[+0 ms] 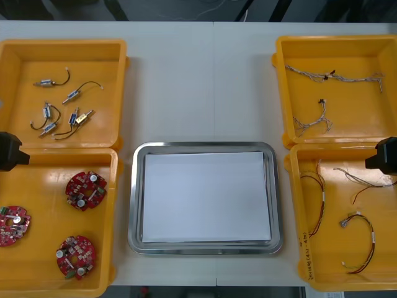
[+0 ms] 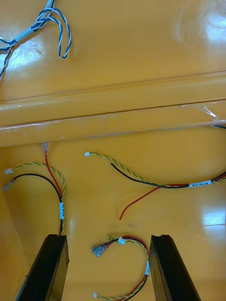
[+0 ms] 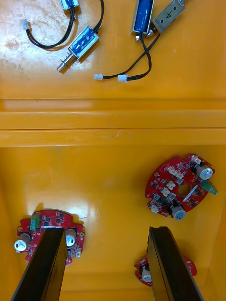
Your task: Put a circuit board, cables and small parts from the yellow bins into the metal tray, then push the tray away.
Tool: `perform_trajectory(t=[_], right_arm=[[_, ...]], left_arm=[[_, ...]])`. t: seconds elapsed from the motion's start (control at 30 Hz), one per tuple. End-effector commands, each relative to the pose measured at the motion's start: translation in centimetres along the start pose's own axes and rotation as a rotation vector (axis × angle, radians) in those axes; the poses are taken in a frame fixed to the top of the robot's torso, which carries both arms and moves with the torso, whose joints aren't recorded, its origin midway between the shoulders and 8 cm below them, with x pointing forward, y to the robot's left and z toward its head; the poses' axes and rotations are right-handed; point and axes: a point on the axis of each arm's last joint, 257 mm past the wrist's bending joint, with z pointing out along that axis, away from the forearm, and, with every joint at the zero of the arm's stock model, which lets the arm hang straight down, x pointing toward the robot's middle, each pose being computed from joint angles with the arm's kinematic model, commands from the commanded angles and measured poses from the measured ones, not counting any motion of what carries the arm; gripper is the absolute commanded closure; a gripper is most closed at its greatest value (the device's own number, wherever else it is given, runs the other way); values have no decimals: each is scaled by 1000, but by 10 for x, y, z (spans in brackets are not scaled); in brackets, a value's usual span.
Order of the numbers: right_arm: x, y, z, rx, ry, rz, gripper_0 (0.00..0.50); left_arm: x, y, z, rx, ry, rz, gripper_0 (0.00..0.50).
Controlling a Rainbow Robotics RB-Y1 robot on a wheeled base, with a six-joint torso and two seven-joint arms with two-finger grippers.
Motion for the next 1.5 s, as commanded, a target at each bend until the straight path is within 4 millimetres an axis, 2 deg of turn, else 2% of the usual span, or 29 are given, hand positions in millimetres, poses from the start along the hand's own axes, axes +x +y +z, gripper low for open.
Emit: perform_trajectory(t=[0.03, 1.5], right_arm=[[-3, 0, -6, 3, -29, 10, 0], [-3, 0, -6, 3, -29, 10, 0]], left_arm=[[-14, 11, -15, -35, -29, 53, 0], [-14, 11, -15, -35, -29, 53, 0]])
